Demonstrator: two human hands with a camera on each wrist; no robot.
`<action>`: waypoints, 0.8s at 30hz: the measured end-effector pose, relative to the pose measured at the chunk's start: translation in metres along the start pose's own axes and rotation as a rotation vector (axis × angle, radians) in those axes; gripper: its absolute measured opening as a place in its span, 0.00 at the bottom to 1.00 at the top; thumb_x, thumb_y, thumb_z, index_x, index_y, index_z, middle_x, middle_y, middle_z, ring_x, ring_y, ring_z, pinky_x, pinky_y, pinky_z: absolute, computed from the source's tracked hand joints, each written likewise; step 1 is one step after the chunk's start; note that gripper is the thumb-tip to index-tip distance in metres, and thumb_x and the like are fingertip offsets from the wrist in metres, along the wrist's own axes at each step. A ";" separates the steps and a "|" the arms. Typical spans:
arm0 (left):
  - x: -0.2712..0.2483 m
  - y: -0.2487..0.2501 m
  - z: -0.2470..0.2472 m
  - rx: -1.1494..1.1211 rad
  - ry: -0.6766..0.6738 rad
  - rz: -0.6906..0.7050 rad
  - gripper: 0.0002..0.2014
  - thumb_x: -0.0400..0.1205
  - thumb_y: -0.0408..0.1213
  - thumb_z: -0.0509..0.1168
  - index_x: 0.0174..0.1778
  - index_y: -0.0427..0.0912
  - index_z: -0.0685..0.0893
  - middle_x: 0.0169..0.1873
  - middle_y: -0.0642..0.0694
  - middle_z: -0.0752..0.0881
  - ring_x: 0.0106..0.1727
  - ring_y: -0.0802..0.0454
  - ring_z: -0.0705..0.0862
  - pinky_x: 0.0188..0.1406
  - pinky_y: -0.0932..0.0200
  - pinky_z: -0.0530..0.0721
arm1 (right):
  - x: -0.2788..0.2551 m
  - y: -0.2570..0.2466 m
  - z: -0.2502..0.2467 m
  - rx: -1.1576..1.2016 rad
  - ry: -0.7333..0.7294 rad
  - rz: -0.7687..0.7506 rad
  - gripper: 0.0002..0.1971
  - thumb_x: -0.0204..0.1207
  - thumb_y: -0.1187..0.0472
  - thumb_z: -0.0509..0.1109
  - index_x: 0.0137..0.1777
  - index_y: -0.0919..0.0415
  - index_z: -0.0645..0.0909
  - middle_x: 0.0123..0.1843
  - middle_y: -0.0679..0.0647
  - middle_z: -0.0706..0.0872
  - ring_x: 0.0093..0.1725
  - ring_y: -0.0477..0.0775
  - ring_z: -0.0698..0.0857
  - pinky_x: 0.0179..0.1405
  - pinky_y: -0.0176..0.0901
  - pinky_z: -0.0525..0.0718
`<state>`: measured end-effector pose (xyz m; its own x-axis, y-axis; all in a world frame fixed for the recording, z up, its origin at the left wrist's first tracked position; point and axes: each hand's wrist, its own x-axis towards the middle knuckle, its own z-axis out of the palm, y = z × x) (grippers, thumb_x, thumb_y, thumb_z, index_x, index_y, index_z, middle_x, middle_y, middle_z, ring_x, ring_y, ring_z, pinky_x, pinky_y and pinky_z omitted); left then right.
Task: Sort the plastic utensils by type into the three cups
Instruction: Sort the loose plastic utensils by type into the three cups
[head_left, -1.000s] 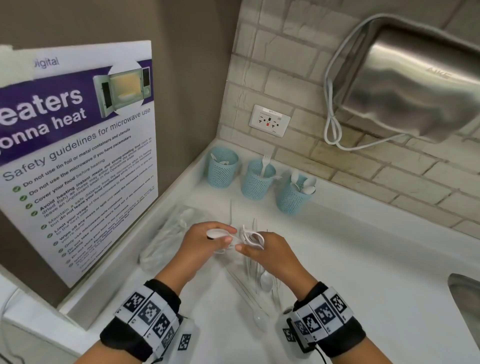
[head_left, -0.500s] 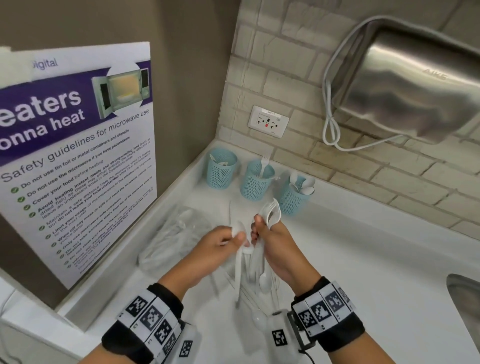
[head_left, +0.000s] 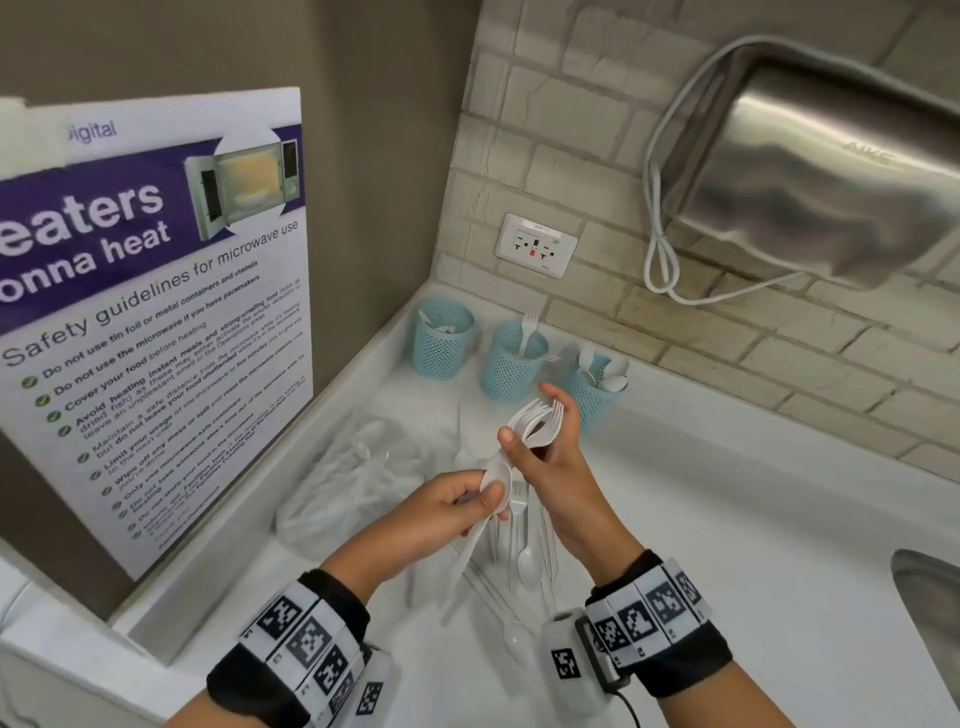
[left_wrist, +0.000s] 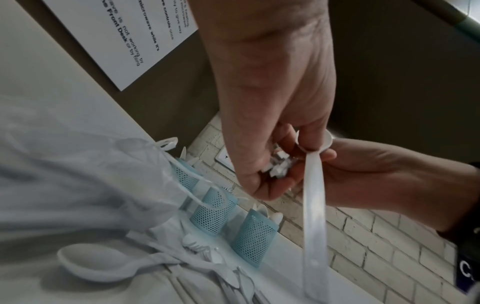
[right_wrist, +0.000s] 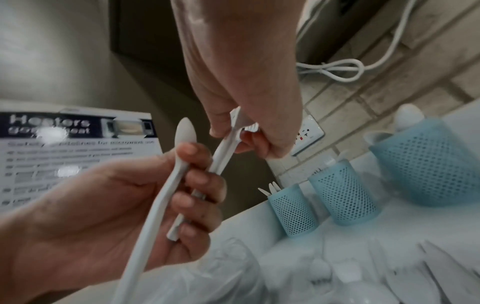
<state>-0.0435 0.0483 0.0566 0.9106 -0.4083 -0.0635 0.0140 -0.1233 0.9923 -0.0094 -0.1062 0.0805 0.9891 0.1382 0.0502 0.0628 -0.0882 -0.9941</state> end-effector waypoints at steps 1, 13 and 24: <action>0.000 0.002 0.001 0.010 -0.007 -0.001 0.13 0.86 0.47 0.57 0.38 0.53 0.82 0.29 0.68 0.84 0.34 0.74 0.79 0.41 0.72 0.73 | -0.001 0.000 0.001 -0.028 -0.018 -0.024 0.27 0.79 0.59 0.71 0.72 0.40 0.64 0.44 0.50 0.79 0.42 0.44 0.82 0.47 0.41 0.84; 0.004 -0.001 0.000 -0.064 0.345 0.012 0.14 0.85 0.48 0.58 0.53 0.46 0.87 0.33 0.57 0.84 0.24 0.71 0.76 0.28 0.74 0.71 | -0.010 -0.001 0.008 -0.159 -0.065 0.041 0.24 0.72 0.38 0.65 0.67 0.41 0.71 0.48 0.51 0.79 0.35 0.37 0.79 0.41 0.33 0.76; 0.002 0.000 0.006 -0.080 0.329 -0.050 0.18 0.87 0.47 0.53 0.51 0.41 0.86 0.28 0.62 0.83 0.23 0.68 0.75 0.25 0.71 0.72 | 0.001 -0.005 -0.007 -0.136 0.050 -0.010 0.06 0.80 0.63 0.69 0.45 0.66 0.78 0.35 0.55 0.83 0.28 0.46 0.82 0.30 0.39 0.80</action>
<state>-0.0437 0.0422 0.0563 0.9922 -0.0886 -0.0879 0.0828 -0.0594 0.9948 -0.0073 -0.1127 0.0859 0.9936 0.0907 0.0677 0.0864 -0.2206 -0.9715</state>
